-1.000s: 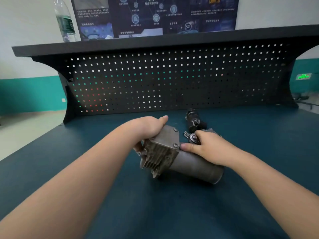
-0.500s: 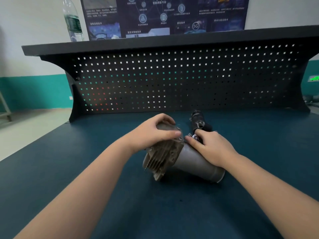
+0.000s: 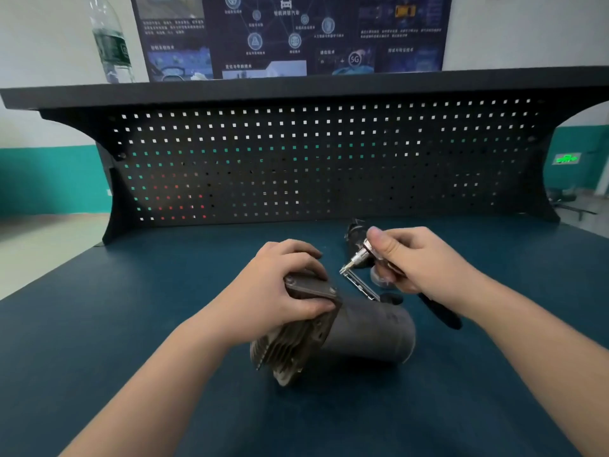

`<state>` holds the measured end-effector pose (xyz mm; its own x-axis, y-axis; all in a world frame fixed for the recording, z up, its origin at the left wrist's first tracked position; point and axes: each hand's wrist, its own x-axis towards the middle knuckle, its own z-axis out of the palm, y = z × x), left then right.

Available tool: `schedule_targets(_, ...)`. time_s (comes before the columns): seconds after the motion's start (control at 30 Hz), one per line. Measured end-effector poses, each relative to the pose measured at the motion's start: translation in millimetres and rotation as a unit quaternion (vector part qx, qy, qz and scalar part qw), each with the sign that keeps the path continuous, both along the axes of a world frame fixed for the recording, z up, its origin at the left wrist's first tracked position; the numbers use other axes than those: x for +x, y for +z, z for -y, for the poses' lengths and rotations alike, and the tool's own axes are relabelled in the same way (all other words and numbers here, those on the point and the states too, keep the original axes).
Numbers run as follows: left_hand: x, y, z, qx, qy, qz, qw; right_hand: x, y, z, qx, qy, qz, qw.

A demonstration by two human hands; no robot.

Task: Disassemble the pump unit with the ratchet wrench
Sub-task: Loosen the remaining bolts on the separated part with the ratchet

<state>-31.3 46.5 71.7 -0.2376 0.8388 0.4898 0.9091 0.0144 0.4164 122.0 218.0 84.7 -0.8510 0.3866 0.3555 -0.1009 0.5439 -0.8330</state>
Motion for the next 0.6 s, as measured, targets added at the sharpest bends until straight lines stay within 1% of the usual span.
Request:
schedule_targets(0.07,1.5,0.7,-0.2,0.006,-0.005,-0.014,1.000,2.7,7.2,12.1,0.043,0.014,0.008,0.999)
schedule_targets(0.13,3.6,1.5,0.4,0.011,-0.012,-0.006,1.000,0.2,11.3,21.9,0.116,-0.008,0.024,0.993)
schedule_targets(0.2,4.3,2.1,0.6,0.014,-0.018,0.003,1.000,-1.0,13.6,26.0,0.155,-0.026,0.047,0.987)
schedule_targets(0.33,3.2,3.3,0.0,0.026,-0.018,0.019,0.999,2.9,19.4,23.4,0.167,-0.041,0.077,0.982)
schedule_targets(0.43,-0.2,3.5,-1.1,0.028,-0.024,0.008,0.999,3.8,22.3,19.8,0.172,-0.056,0.078,0.980)
schedule_targets(0.6,-6.6,3.5,-3.3,0.019,-0.028,0.015,0.999,1.1,16.5,24.1,0.172,-0.060,0.084,0.980)
